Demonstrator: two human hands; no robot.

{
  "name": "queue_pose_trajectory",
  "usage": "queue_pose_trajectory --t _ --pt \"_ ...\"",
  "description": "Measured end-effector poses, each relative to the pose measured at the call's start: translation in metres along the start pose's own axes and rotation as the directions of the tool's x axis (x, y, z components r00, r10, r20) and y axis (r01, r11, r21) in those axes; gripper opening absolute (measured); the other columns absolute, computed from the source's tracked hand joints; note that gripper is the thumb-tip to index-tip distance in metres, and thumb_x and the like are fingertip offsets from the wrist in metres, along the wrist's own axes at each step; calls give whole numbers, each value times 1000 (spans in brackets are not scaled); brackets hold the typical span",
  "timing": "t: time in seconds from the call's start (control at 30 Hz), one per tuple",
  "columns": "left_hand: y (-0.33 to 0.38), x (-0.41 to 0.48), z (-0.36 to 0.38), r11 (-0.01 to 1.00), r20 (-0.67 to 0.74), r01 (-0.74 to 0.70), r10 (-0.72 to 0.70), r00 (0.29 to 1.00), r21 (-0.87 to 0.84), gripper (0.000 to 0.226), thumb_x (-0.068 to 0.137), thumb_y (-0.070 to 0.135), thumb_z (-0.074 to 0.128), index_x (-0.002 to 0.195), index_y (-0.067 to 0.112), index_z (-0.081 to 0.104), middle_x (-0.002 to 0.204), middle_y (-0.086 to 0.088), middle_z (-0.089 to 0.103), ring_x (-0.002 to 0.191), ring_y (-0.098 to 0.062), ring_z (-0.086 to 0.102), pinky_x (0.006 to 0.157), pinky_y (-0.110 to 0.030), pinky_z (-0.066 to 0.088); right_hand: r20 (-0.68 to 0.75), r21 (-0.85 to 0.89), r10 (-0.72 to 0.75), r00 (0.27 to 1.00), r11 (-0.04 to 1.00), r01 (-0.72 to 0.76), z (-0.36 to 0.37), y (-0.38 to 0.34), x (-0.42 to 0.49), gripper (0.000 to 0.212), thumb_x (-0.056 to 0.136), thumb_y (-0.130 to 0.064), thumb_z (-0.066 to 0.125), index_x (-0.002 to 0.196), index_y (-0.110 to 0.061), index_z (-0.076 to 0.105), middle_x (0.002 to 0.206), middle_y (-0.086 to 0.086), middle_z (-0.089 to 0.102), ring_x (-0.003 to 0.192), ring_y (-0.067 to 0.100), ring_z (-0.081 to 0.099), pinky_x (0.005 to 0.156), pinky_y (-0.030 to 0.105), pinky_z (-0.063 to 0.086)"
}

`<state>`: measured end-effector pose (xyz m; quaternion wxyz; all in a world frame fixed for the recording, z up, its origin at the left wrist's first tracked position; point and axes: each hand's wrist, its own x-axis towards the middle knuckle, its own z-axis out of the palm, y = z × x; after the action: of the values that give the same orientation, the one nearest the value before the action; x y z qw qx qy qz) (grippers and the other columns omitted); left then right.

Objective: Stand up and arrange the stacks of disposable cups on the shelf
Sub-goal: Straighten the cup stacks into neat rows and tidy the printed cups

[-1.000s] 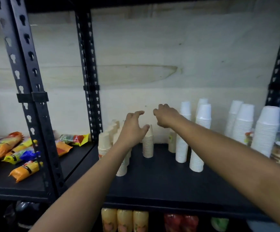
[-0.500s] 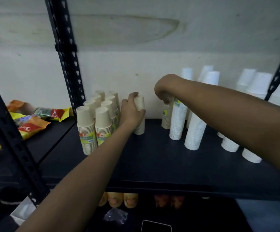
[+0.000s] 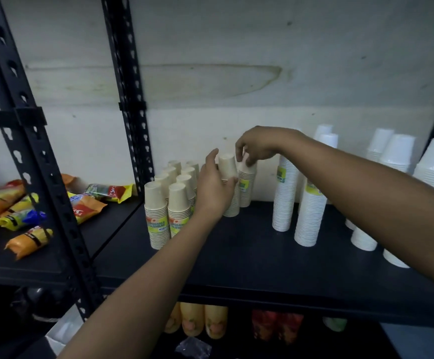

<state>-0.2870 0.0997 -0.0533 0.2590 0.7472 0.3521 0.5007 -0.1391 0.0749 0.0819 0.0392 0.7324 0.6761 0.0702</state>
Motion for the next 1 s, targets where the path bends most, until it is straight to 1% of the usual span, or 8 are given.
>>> queue_pose_trajectory --t 0.13,0.23,0.37,0.43,0.5,0.63,0.87,1.0 --pt "13 -34 -24 998 -37 -36 34 999 -60 83 89 23 78 157 25 32 139 -2 59 124 -19 59 104 -42 51 -132 232 -31 991 971 62 -6 -2 -37 35 86 -23 78 118 -32 66 117 -4 58 101 15 56 80 31 43" --pt "13 -65 -48 988 -59 -21 12 998 -153 80 88 22 80 155 24 37 136 4 60 124 -14 60 104 -41 53 -235 434 -57 970 887 157 4 -6 -63 43 84 -18 78 123 -31 65 121 -4 57 89 13 59 75 28 50" --pt "4 -99 -81 959 -85 26 -52 995 -283 75 84 18 84 148 29 46 131 7 64 116 -7 65 99 -33 57 -319 749 10 948 615 245 33 -26 -85 57 80 -10 79 129 -31 58 121 -1 60 104 21 64 90 32 53" --pt "-2 -112 -98 948 -79 55 -84 993 -314 72 85 16 83 147 29 48 128 11 64 110 3 65 93 -21 56 -341 843 55 939 460 279 50 -40 -91 55 80 -5 80 128 -23 57 120 3 62 109 22 65 93 33 53" --pt "-12 -123 -116 952 -88 68 -98 991 -297 64 86 17 82 140 29 52 125 17 63 107 12 62 89 -13 54 -341 882 79 937 371 290 67 -55 -93 47 81 -4 81 121 -16 60 116 4 67 112 23 66 94 33 53" --pt "-38 -133 -148 964 -153 111 -151 977 -240 53 85 19 83 127 31 54 123 15 64 111 4 61 95 -24 53 -290 903 32 957 341 262 91 -90 -93 38 81 -8 81 113 -23 66 108 4 73 105 20 69 86 32 55" --pt "-69 -117 -167 954 -134 161 -199 971 -254 53 85 16 83 128 26 54 126 9 64 116 -3 61 101 -28 50 -304 872 30 952 410 266 105 -137 -78 42 83 -12 79 120 -26 65 115 -8 68 107 8 66 90 35 59" --pt "-79 -106 -165 931 -108 184 -228 968 -315 50 85 13 82 128 23 57 126 6 66 117 -9 63 102 -31 52 -335 859 45 941 425 286 108 -148 -70 43 85 -13 77 125 -25 64 120 -8 66 107 6 64 84 26 57"
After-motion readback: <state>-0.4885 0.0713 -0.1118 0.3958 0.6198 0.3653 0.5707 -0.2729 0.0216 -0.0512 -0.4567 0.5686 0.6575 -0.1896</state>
